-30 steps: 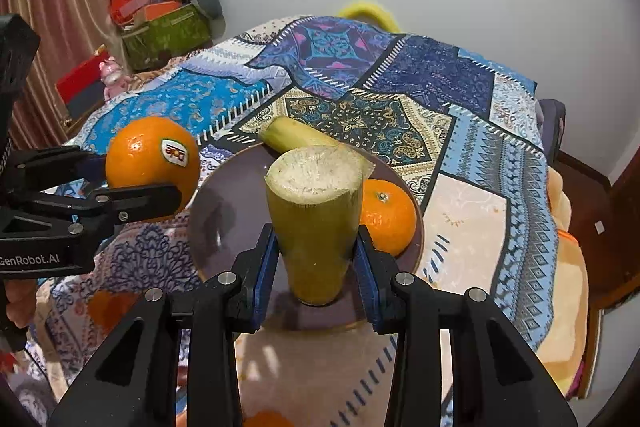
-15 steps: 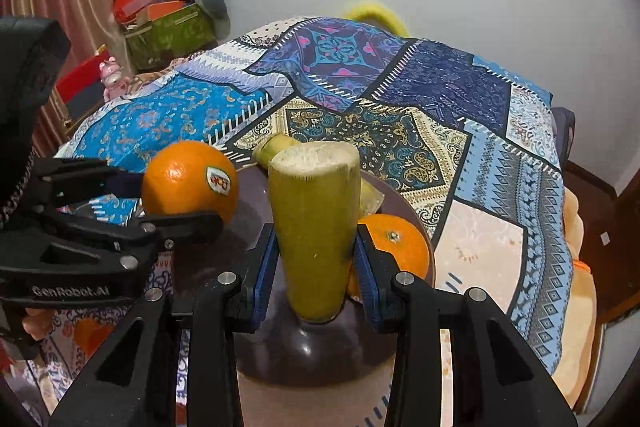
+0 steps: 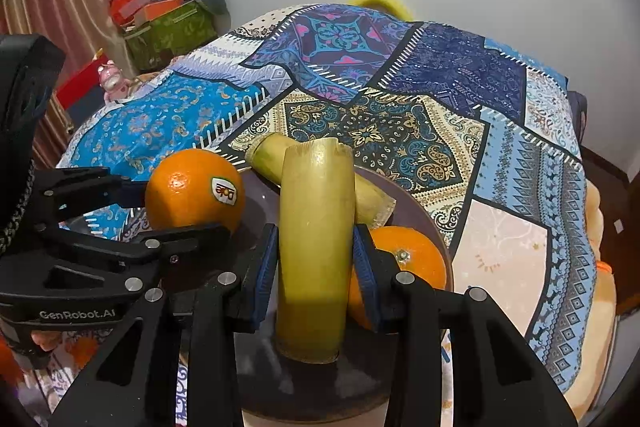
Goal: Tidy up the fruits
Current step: 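Lower the orange onto the plate with the left tool while the right tool releases the cylinder there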
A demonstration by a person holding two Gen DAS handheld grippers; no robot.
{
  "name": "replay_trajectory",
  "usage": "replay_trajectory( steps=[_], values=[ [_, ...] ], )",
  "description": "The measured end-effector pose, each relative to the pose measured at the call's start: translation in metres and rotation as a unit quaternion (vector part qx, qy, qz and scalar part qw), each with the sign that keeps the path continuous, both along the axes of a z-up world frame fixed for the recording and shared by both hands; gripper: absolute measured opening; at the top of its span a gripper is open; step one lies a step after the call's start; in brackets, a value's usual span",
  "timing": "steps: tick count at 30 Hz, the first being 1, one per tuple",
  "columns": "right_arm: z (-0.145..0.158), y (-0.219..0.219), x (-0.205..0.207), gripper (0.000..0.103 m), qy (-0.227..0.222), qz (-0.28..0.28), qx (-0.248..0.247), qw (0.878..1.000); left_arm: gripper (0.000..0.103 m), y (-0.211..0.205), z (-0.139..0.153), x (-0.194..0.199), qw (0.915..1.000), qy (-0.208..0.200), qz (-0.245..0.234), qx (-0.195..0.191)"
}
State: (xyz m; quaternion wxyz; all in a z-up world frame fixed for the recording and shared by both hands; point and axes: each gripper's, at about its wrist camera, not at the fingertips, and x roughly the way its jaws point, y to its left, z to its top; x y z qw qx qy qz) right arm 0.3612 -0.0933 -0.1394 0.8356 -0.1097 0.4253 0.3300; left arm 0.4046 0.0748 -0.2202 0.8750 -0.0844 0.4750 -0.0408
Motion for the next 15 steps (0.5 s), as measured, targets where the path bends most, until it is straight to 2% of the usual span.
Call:
replay_trajectory(
  steps=[7,9,15],
  values=[
    [0.002,-0.002,-0.002,0.035,0.003,0.007,-0.003,1.0,0.058,-0.005,0.0,0.003,1.0,-0.004,-0.005,0.007],
    [0.005,-0.003,-0.004,0.038,-0.004,0.003,-0.005,1.0,0.058,-0.006,0.003,0.002,1.0,-0.007,-0.007,0.003],
    [0.018,-0.013,-0.012,0.041,-0.012,-0.01,0.003,1.0,0.058,-0.007,0.023,-0.015,0.9996,-0.027,-0.008,0.009]
  ],
)
